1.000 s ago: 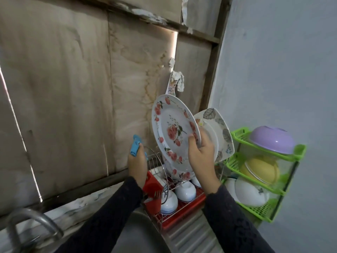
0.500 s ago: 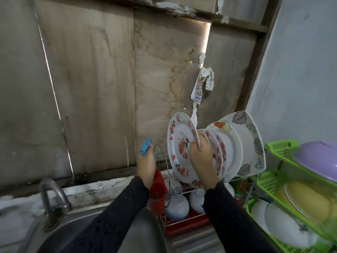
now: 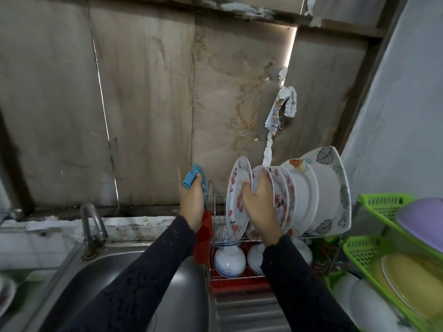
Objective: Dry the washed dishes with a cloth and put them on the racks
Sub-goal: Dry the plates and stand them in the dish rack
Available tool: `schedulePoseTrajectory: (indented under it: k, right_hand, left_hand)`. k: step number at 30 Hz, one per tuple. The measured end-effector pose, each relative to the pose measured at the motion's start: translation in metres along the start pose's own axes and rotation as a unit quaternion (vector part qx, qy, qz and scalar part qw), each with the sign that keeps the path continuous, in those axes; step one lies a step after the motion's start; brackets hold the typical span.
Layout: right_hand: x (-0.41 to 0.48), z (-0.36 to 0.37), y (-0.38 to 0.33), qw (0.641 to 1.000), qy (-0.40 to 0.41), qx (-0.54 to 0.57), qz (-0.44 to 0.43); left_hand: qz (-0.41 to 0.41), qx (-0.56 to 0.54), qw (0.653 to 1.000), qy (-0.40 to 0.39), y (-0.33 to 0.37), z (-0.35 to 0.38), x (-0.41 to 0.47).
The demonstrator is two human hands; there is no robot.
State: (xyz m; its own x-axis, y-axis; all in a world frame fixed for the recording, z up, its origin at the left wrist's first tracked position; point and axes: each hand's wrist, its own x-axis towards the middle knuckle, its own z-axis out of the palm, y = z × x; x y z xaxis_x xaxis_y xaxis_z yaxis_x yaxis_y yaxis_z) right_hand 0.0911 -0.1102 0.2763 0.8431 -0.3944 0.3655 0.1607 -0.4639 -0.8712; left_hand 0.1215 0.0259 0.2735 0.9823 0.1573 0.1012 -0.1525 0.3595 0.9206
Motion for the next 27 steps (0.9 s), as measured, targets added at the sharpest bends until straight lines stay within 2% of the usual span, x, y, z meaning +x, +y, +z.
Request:
schedulePoseTrajectory:
  k: [4, 11, 16, 19, 27]
  right_hand:
    - [-0.013, 0.007, -0.003, 0.997, 0.024, -0.014, -0.070]
    - [-0.035, 0.013, -0.020, 0.990, 0.049, 0.006, -0.130]
    - [-0.053, 0.047, -0.041, 0.982, 0.063, -0.022, -0.176]
    - [-0.067, 0.081, -0.059, 0.980, 0.025, -0.017, -0.196]
    - [-0.136, 0.194, -0.101, 0.978, -0.092, -0.003, -0.188]
  left_hand:
    - [0.003, -0.016, 1.000, 0.018, 0.010, -0.009, -0.005]
    - [0.030, -0.050, 0.997, 0.051, 0.032, -0.045, 0.000]
    - [0.006, -0.067, 0.995, 0.069, 0.047, -0.088, -0.004]
    - [0.010, -0.072, 0.994, 0.083, 0.058, -0.128, -0.006]
    - [0.038, 0.001, 0.994, 0.103, 0.090, -0.257, -0.024]
